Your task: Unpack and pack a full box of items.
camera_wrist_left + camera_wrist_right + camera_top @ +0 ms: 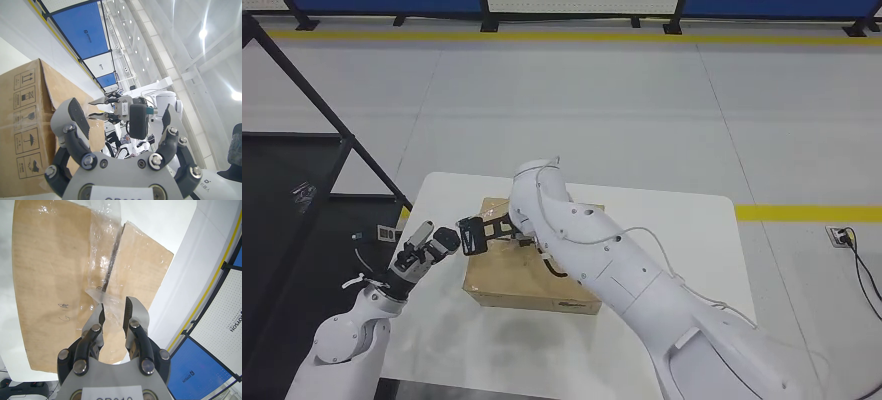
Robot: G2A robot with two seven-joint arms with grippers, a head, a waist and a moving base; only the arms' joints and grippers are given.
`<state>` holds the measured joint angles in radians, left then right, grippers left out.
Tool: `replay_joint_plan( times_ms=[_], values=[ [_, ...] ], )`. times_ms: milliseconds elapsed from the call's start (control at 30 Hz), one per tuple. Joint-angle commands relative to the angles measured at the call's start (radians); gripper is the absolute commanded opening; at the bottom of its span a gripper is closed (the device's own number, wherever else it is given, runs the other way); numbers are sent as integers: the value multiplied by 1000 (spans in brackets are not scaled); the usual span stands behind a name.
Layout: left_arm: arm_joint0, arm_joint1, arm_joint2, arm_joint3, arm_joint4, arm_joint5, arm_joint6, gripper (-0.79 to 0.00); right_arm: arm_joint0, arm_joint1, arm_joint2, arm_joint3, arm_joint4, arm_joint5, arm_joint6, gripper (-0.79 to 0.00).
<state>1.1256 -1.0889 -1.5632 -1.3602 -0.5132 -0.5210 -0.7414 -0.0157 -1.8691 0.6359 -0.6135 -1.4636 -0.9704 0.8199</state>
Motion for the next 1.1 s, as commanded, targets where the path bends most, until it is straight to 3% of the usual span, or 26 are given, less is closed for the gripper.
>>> replay_joint_plan(
  times_ms=[0,700,767,867,1067],
  values=[
    [0,0,-1,-1,-2,-1,-1,-3,5,-2,-3,5,-2,-7,-14,-449],
    [-4,2,-13,15,-21,-9,-8,-12,49,-75,-81,150,-9,-41,-31,-471],
    [-3,2,-14,16,-21,-9,-8,-12,55,-82,-82,169,-3,-35,-40,-539],
    [-2,2,-14,15,-21,-10,-11,-18,66,-88,-82,194,1,-28,-61,-779],
    [-6,2,-8,16,-17,-5,-13,-18,83,-96,-81,227,4,-31,-87,-785]
  ],
)
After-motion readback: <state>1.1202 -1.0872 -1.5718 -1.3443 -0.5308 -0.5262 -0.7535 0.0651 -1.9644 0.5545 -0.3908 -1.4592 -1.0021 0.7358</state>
